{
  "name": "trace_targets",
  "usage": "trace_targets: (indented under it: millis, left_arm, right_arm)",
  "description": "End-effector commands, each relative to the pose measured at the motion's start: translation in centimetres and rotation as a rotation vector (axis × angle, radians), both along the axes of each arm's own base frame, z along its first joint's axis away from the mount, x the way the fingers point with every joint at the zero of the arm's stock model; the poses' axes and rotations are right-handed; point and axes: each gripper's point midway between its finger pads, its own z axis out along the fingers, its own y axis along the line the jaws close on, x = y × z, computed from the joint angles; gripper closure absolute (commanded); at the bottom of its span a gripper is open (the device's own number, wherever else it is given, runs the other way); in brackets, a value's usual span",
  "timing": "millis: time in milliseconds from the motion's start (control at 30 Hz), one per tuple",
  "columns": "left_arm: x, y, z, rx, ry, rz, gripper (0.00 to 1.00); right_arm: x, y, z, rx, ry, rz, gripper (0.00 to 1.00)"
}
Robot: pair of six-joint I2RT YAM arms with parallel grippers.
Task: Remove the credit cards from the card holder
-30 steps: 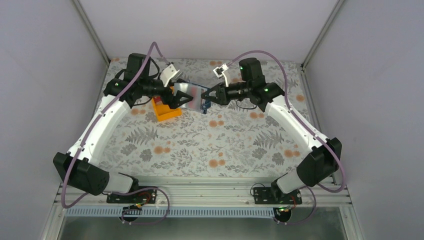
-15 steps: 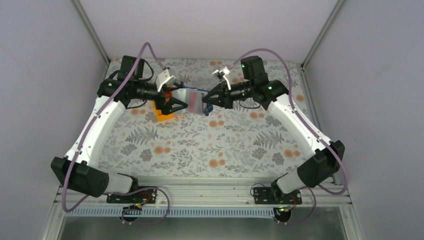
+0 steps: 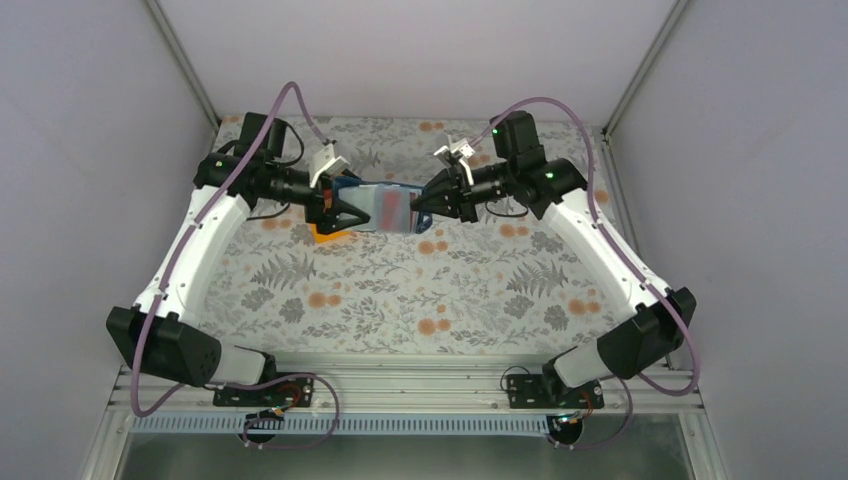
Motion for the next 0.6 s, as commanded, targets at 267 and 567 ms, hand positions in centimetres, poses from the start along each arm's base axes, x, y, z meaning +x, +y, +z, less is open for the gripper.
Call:
trace_targets:
  millis: [267,567]
  left_arm:
    - [-2.2,-1.2,3.9,-0.162,-0.043,-0.158,0.24]
    - [-1.3,-2.4,3.7,-0.175,0.003,-0.143,0.98]
  right_arm:
    - [-0.3,-1.1,4.1,0.080,-0.075,-0.044,0.95]
    - [1.1,0.2,4.3,0.105,-0.069,-0.133,0.85]
